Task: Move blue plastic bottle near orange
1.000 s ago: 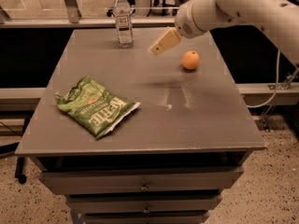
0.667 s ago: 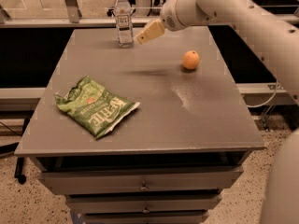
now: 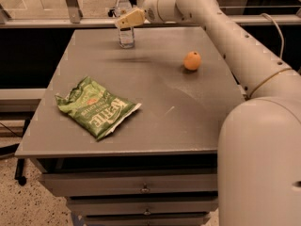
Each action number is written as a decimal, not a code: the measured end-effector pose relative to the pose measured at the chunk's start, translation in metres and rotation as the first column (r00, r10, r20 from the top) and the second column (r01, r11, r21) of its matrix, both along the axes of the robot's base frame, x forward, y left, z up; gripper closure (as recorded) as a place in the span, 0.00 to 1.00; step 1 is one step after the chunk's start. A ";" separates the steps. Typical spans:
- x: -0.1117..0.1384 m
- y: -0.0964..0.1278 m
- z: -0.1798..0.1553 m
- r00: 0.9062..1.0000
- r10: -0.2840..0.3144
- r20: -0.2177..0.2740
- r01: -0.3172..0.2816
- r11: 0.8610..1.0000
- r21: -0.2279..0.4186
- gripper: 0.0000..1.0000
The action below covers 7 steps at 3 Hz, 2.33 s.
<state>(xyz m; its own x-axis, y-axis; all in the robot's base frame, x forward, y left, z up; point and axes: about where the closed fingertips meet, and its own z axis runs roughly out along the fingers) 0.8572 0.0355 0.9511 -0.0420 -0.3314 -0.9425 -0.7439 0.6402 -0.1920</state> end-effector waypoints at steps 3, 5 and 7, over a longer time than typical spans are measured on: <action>0.016 0.040 0.006 0.999 0.036 -0.006 -0.035 0.989 0.141 0.49; 0.012 0.020 0.021 0.999 -0.012 0.043 0.008 0.995 0.104 0.95; -0.012 -0.052 0.072 0.985 -0.077 0.155 0.063 0.994 0.093 1.00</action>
Offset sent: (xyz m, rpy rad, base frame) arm 0.0172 0.0407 0.0135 0.1856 0.0159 0.0456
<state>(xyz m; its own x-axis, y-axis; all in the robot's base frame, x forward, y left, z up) 0.8452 -0.0165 1.0228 0.0896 -0.2488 -0.9644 -0.6610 0.7094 -0.2444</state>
